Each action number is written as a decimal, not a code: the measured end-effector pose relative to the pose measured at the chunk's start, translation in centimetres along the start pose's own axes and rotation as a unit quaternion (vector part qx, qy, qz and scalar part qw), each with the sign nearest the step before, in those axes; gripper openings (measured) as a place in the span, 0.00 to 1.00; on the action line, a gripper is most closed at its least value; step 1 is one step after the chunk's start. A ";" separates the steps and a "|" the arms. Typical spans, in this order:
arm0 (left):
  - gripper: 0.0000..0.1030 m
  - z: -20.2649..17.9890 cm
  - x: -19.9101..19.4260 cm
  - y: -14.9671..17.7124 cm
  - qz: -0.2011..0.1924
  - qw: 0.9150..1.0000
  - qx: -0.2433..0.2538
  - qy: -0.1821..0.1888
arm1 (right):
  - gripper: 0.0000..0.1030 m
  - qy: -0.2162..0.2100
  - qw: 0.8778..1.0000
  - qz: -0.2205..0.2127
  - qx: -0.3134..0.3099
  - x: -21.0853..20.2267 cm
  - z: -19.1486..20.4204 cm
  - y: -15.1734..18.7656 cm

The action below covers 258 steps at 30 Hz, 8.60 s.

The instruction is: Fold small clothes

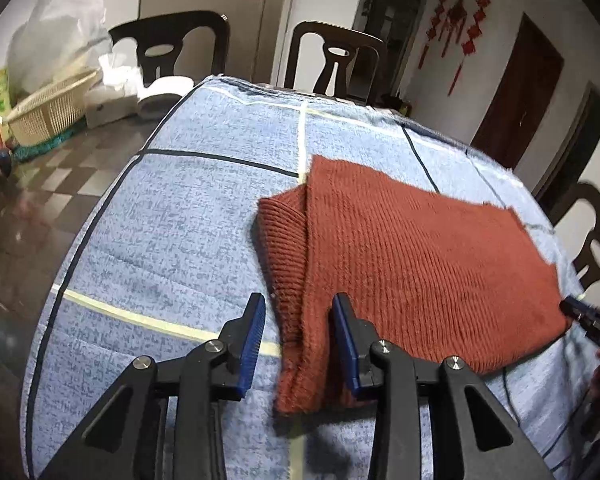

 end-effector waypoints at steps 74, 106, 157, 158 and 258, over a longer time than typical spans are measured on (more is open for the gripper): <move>0.23 2.6 -6.5 3.9 -0.004 0.995 -0.031 0.096 | 0.25 -0.070 0.997 -0.025 0.013 -7.9 1.8 4.2; 0.22 -1.2 -4.8 6.3 0.020 0.995 0.062 0.080 | 0.24 -0.036 0.999 0.006 -0.021 -5.3 4.1 5.8; 0.33 -0.2 -6.2 7.1 -0.021 0.997 0.073 -0.008 | 0.25 -0.054 0.991 -0.016 -0.124 -4.9 12.6 5.0; 0.33 0.0 -6.2 7.1 -0.022 0.997 0.070 -0.011 | 0.25 -0.059 0.990 -0.017 -0.128 -4.8 12.9 4.9; 0.23 -9.0 -4.4 8.7 0.014 0.984 0.137 0.109 | 0.13 -0.253 0.964 0.025 0.077 -1.1 8.1 2.3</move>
Point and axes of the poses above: each gripper's, at about its wrist camera, not at the fingertips, and x roughly the way its jaws point, z to its left, y to its underside, the point moved 1 cm from there along x, roughly the way its jaws point, and after that the axes turned 8 degrees about -x, right-handed, at the moved point
